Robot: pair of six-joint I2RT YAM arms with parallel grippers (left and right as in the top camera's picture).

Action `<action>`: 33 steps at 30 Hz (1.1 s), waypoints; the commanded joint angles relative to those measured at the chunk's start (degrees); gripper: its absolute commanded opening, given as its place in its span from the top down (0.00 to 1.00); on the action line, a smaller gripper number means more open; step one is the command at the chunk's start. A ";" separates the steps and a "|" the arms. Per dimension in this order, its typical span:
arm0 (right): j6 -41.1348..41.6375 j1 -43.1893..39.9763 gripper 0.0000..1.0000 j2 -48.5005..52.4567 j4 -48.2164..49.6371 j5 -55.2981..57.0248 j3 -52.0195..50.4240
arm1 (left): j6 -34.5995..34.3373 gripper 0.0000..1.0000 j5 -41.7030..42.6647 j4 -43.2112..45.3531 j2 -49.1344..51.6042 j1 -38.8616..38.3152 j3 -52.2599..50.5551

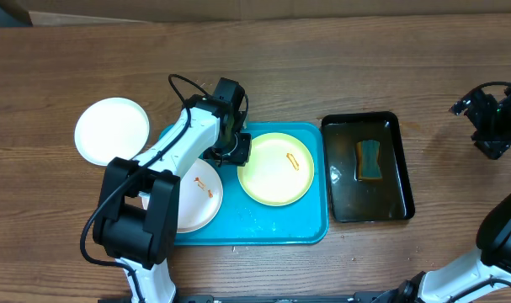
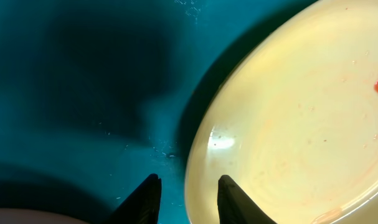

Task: Clean dirty plates on tray and stack at the side
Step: 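Move the left gripper to the yellow plate and grip its rim, then lower the right gripper into the black tray and grasp the sponge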

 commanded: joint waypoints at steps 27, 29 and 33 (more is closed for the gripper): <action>-7.85 24.20 0.36 -4.02 -23.91 5.95 1.22 | -4.61 0.86 -4.09 5.97 0.83 -0.70 -4.20; -5.42 27.15 0.36 -4.02 -24.72 9.73 0.61 | -4.61 0.87 -5.55 5.86 0.83 -0.63 -4.20; -5.05 30.99 0.36 -4.02 -22.18 10.32 -2.14 | -4.52 0.92 -7.32 5.60 0.81 -0.63 -4.17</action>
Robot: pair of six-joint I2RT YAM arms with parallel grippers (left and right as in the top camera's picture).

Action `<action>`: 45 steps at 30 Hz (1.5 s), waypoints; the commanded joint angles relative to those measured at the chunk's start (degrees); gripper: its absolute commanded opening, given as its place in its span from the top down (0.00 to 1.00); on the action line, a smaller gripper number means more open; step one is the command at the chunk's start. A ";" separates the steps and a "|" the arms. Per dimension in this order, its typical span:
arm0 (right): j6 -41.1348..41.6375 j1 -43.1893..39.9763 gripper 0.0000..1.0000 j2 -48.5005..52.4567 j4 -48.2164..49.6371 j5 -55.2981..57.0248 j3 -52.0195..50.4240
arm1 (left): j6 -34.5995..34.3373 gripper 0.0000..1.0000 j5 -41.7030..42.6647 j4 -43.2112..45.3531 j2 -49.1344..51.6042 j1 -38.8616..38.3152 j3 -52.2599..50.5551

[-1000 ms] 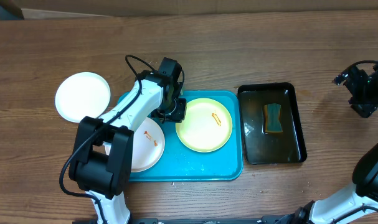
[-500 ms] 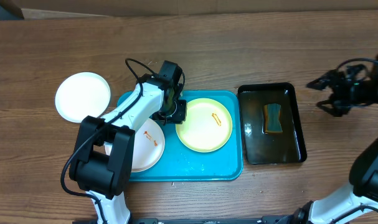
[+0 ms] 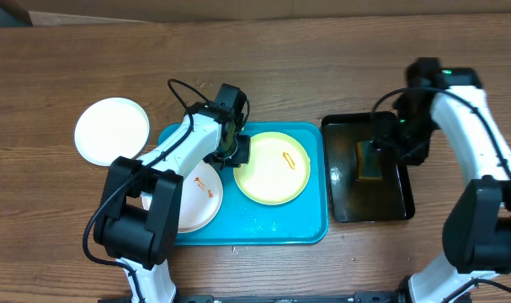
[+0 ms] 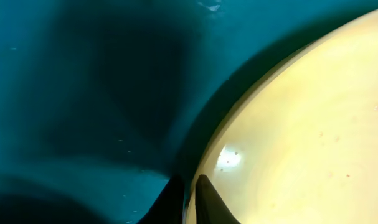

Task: Clean dirty plates on tray and stack at the side
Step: 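Lower the right gripper into the black tray and grasp the sponge, then rub the held sponge in the water of the black tray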

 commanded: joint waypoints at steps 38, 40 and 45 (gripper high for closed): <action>2.62 4.87 0.35 -1.90 23.65 10.47 -16.04 | 0.94 0.76 -3.50 -1.11 0.81 0.48 -0.39; 2.60 4.98 0.36 -1.90 24.76 10.27 -17.16 | 0.94 0.76 -3.50 -1.07 0.81 0.46 -0.39; 2.60 5.01 0.55 -1.90 27.34 8.04 -19.21 | 0.94 0.76 -3.50 -0.96 0.81 0.48 -0.39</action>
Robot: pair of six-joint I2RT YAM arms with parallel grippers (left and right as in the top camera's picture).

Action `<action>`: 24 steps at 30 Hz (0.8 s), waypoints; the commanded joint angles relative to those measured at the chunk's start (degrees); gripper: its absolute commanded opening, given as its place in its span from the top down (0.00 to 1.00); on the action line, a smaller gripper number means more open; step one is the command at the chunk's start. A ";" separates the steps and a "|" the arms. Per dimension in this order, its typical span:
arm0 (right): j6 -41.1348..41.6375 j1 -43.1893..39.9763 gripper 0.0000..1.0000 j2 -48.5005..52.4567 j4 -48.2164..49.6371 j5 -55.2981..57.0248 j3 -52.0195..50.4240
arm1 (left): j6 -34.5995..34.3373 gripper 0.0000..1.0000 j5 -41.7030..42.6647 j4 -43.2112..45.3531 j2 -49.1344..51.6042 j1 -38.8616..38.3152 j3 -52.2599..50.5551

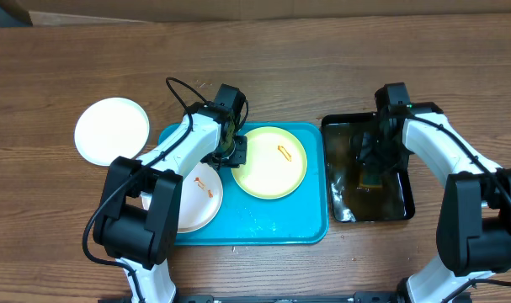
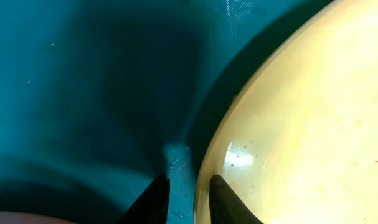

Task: Clean dirty plates on tray and stack at the side
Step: 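Rub the held sponge in the water of the black tray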

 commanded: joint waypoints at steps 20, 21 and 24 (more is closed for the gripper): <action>0.35 0.26 0.91 -1.64 6.86 -0.63 -0.26 | 0.68 0.71 -0.39 0.24 0.81 0.33 -0.39; 0.35 0.26 0.63 -1.64 7.23 -1.22 -0.17 | 0.68 0.71 -0.66 0.28 0.81 0.33 -0.39; 0.33 0.22 0.48 -1.66 5.95 -2.93 1.53 | 0.68 0.75 -2.19 0.28 0.81 0.33 -0.39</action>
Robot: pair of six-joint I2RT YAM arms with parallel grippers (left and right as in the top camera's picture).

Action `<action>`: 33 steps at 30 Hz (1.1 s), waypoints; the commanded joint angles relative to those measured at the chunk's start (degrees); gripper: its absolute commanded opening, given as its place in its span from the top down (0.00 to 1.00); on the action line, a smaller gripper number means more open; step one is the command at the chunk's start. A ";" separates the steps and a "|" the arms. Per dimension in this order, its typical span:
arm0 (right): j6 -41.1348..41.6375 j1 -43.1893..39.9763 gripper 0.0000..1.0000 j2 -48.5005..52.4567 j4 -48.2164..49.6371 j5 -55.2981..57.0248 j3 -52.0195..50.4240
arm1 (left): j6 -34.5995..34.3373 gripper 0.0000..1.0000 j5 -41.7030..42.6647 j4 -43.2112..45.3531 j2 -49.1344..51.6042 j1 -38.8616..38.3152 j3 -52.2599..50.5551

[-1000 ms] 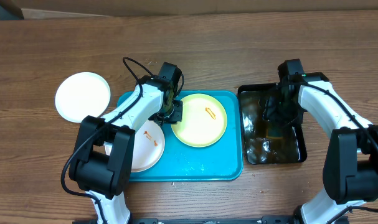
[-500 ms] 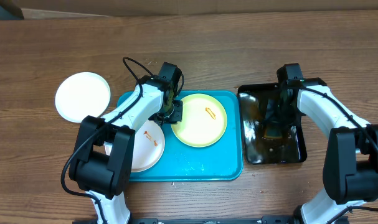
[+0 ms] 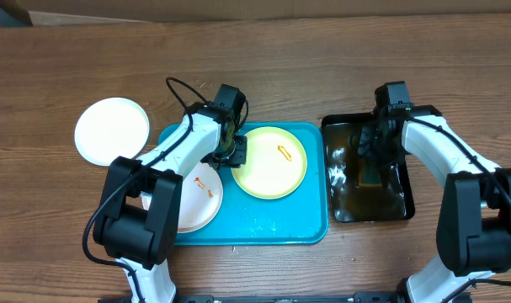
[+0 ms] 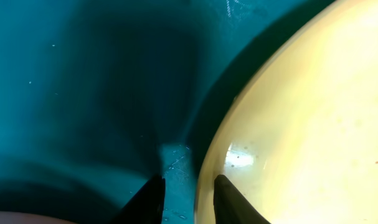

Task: Clean dirty plates on tray and stack at the side
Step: 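Rub the held sponge in the water of the black tray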

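A pale yellow plate [image 3: 273, 162] with an orange smear lies on the teal tray [image 3: 306, 227]. My left gripper [image 3: 236, 152] is at its left rim. In the left wrist view the left gripper [image 4: 187, 202] is open, one finger over the yellow plate [image 4: 301, 124] and the other over the tray [image 4: 83, 93]. A white plate [image 3: 201, 195] with red stains lies at the tray's left, partly under my left arm. My right gripper [image 3: 376, 150] is low in the black basin [image 3: 398, 202], covering most of the sponge [image 3: 369, 176]. Its jaws do not show.
A clean white plate [image 3: 112, 130] sits on the wooden table left of the tray. The basin holds dark water and stands just right of the tray. A black cable loops behind my left arm.
My left fingers stand slightly further apart at the yellow plate's rim. The right gripper has shifted a little inside the basin, which now sits squarer. The plates have not moved.
First my left gripper was open astride the yellow plate's left rim, with the right arm off at the far right. Then the left jaws were nearly shut on the rim and the right gripper hung over the sponge. Later the plate lay slightly further back, the left jaws were open and the right gripper was down on the sponge.
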 commanded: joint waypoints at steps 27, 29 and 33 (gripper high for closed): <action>0.24 0.28 0.93 -1.66 -4.00 -1.79 -0.46 | 1.60 0.87 -2.73 1.66 0.81 0.33 -0.39; 0.26 0.28 0.96 -1.75 -6.93 -1.77 2.23 | 1.60 0.87 -3.04 1.68 0.81 0.39 -0.39; 0.20 1.03 0.96 -1.75 -11.45 -1.53 6.43 | 1.57 0.89 -3.39 2.29 0.81 0.37 -0.39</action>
